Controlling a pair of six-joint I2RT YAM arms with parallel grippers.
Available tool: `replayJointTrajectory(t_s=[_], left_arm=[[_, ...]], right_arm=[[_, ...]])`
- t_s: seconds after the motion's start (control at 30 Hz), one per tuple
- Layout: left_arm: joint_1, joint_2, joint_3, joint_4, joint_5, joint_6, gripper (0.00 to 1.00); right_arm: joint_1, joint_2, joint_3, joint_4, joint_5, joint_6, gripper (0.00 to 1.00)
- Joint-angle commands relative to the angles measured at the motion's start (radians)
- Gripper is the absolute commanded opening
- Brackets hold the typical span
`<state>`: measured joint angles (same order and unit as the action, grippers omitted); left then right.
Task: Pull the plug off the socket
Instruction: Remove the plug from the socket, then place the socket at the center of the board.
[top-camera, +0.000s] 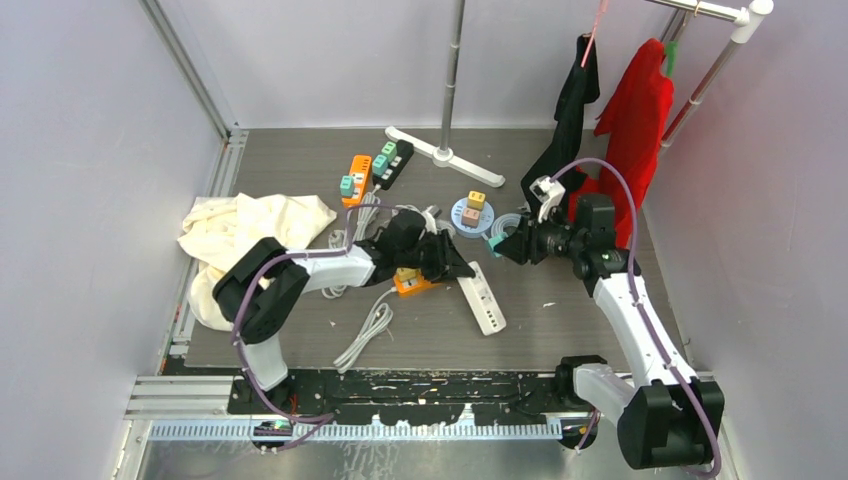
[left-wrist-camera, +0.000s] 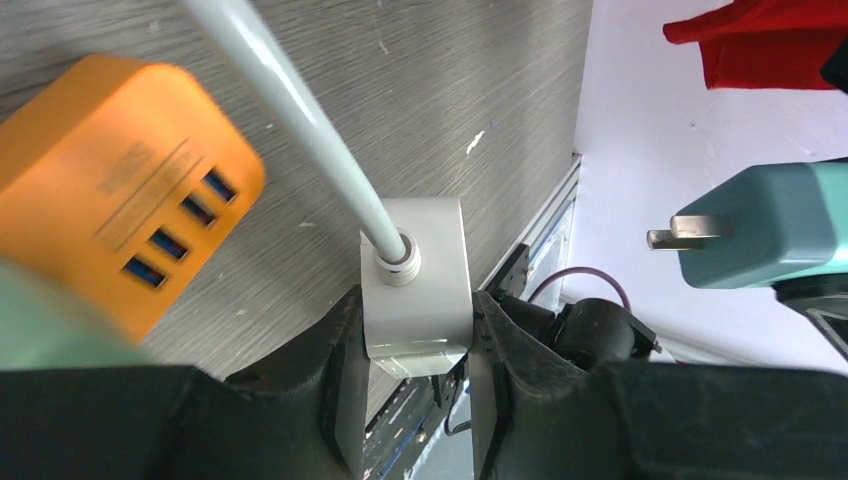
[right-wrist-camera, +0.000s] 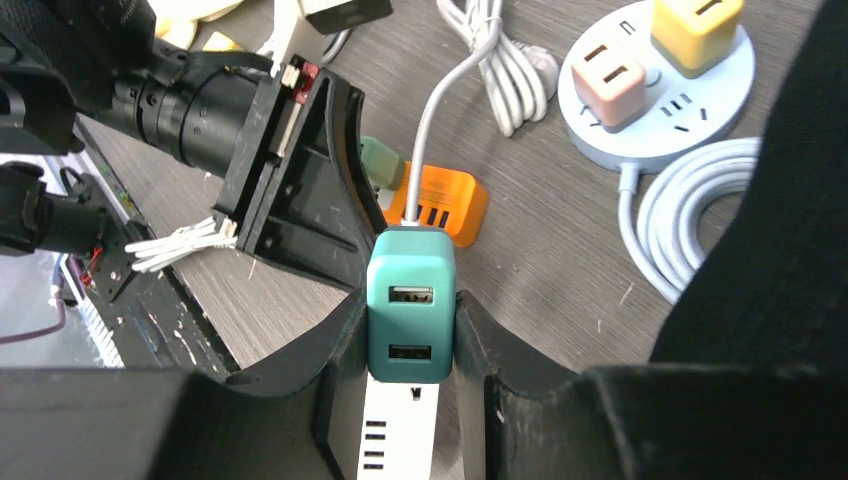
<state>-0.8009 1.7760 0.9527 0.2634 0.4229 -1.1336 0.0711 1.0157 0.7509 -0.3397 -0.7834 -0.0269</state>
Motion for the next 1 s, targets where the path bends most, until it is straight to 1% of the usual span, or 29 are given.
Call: replayJointTrajectory(t_s=[0.0, 0.1, 0.2, 0.27, 0.3, 0.33, 0.37, 0.43, 0.5, 0.53, 0.6, 0.77, 0.87, 0.97], left_arm=[[-0.051, 0.056, 0.123, -0.028, 0.067, 0.057, 0.02], [-0.083, 0.113, 0.193, -0.077, 0.075, 0.079, 0.07], [-0.090, 0.168, 0.235, -0.112, 0.076, 0.091, 0.15], [-0.089, 0.176, 0.254, -0.174, 0.049, 0.120, 0.24], [-0.089, 0.173, 0.269, -0.224, 0.027, 0.147, 0.33], [-0.089, 0.165, 0.287, -0.276, 0.000, 0.177, 0.36], [-0.090, 0.153, 0.309, -0.333, -0.039, 0.206, 0.43], [-0.090, 0.118, 0.333, -0.420, -0.104, 0.267, 0.51], [-0.089, 0.084, 0.347, -0.490, -0.155, 0.321, 0.55], [-0.090, 0.071, 0.353, -0.517, -0.175, 0.341, 0.60], [-0.089, 0.047, 0.354, -0.553, -0.195, 0.373, 0.61], [-0.090, -0.050, 0.321, -0.563, -0.238, 0.446, 0.61], [-0.089, -0.152, 0.295, -0.552, -0.276, 0.543, 0.61], [-0.087, -0.261, 0.241, -0.489, -0.302, 0.655, 0.61]], right_arm=[[-0.049, -0.034, 0.004, 0.066, -0.033, 0.042, 0.01], [-0.084, -0.058, -0.040, 0.114, -0.048, 0.097, 0.01], [-0.108, -0.077, -0.068, 0.146, -0.067, 0.133, 0.01], [-0.116, -0.086, -0.080, 0.152, -0.076, 0.141, 0.01], [-0.118, -0.089, -0.085, 0.155, -0.079, 0.144, 0.01], [-0.119, -0.093, -0.087, 0.155, -0.083, 0.144, 0.01], [-0.121, -0.094, -0.091, 0.158, -0.087, 0.146, 0.01], [-0.123, -0.095, -0.098, 0.170, -0.095, 0.152, 0.01], [-0.126, -0.094, -0.105, 0.183, -0.101, 0.161, 0.01], [-0.126, -0.093, -0.107, 0.185, -0.105, 0.163, 0.01], [-0.126, -0.092, -0.111, 0.189, -0.113, 0.166, 0.01], [-0.128, -0.090, -0.115, 0.190, -0.128, 0.165, 0.01], [-0.129, -0.090, -0.120, 0.192, -0.150, 0.168, 0.01], [-0.131, -0.087, -0.136, 0.226, -0.196, 0.202, 0.01]])
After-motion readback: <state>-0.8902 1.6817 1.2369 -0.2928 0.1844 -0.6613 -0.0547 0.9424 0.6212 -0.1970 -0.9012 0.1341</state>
